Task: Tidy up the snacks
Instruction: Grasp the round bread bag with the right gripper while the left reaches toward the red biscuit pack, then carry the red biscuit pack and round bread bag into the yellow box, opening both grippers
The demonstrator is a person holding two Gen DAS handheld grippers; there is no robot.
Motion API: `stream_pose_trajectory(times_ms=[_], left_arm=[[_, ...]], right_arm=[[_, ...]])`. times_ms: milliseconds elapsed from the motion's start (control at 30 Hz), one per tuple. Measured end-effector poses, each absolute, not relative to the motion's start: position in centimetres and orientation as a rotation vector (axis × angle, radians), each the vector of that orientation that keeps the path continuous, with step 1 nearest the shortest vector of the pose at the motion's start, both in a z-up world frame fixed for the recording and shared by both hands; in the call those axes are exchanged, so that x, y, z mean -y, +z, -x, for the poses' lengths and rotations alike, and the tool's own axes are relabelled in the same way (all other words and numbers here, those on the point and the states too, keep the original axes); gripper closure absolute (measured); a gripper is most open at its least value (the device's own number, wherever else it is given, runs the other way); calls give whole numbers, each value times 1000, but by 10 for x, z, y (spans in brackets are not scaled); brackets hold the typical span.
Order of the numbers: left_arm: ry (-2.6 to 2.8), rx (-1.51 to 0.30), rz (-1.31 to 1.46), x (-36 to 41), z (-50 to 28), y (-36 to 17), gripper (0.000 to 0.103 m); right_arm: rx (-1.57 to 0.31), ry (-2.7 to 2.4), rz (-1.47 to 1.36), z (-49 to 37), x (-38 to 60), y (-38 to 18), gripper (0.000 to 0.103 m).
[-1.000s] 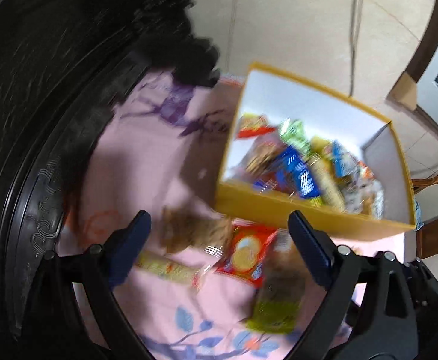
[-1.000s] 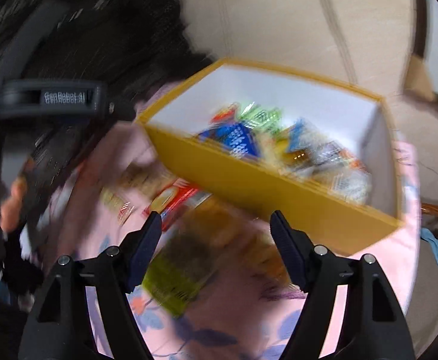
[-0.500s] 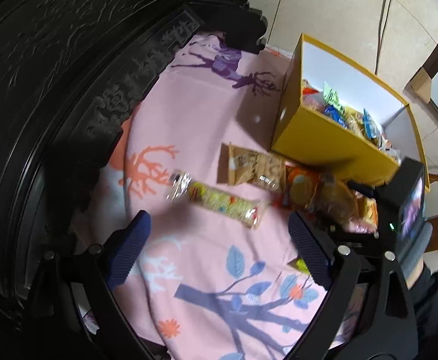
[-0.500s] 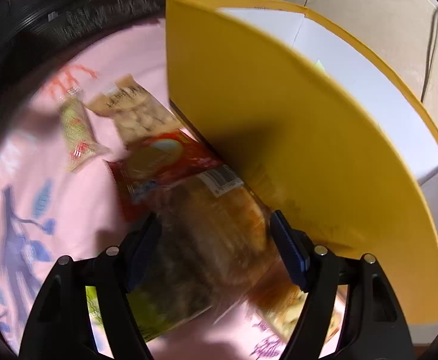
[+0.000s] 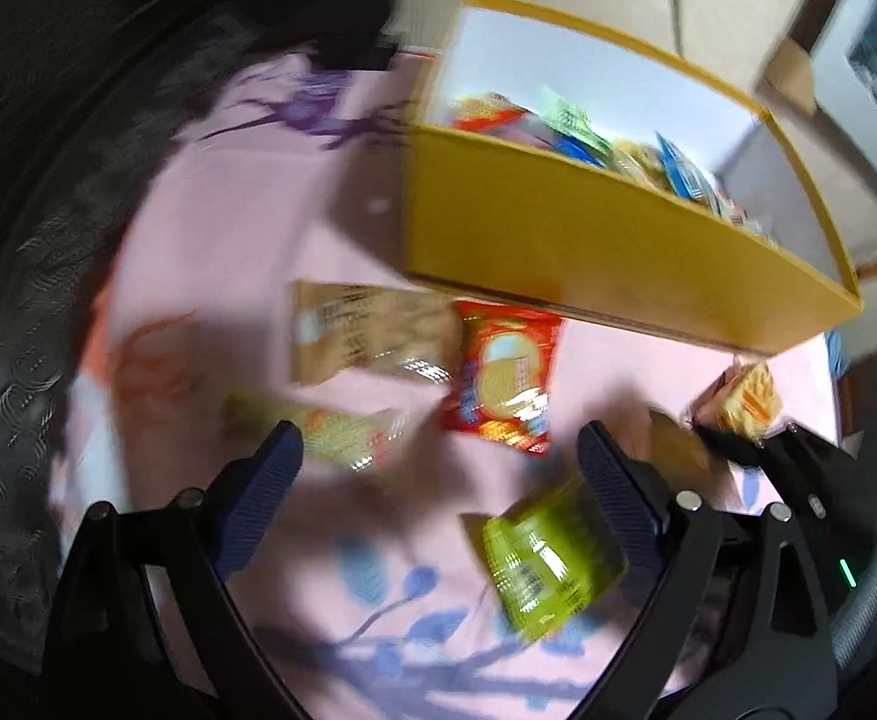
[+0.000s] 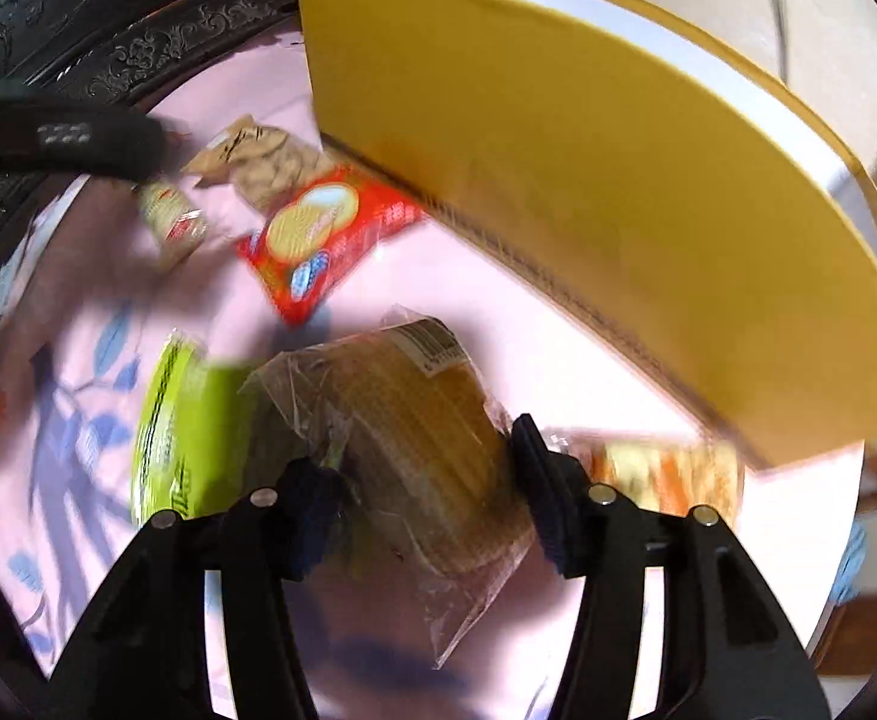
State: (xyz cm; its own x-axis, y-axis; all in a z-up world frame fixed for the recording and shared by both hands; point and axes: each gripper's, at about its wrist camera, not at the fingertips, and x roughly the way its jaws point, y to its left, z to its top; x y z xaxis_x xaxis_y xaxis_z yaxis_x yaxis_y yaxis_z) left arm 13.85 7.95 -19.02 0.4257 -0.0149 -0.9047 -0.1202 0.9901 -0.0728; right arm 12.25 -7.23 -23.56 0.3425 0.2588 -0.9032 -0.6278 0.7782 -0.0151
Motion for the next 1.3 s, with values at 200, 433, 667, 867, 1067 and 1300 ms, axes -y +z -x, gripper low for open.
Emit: stream_pose_trajectory(times_ms=[200,433,667,867,1067,1300], left_arm=[[44,-1117,60,-53,-163,-217,9],[59,-1180,31,-48,-185,-254,9],[59,-1119,-12,-39,-184,-265,10],[6,-1118,56,-45,-172,-257,55],[-70,-1113,204,-63,-142,-239,60],[-130,-1095,248,-59,-117,-212,60]], right_arm=[[-1120,537,263,-95,106,-233,47],[-1124,502,195,-90,110,-234,45],[-1129,489,203,-97,111,-238,42],[-1135,469,190,-103,104,-248,44],[-1126,466,103,-100,114,-237,47],[-1092,455,40,-90,129,-208,48]])
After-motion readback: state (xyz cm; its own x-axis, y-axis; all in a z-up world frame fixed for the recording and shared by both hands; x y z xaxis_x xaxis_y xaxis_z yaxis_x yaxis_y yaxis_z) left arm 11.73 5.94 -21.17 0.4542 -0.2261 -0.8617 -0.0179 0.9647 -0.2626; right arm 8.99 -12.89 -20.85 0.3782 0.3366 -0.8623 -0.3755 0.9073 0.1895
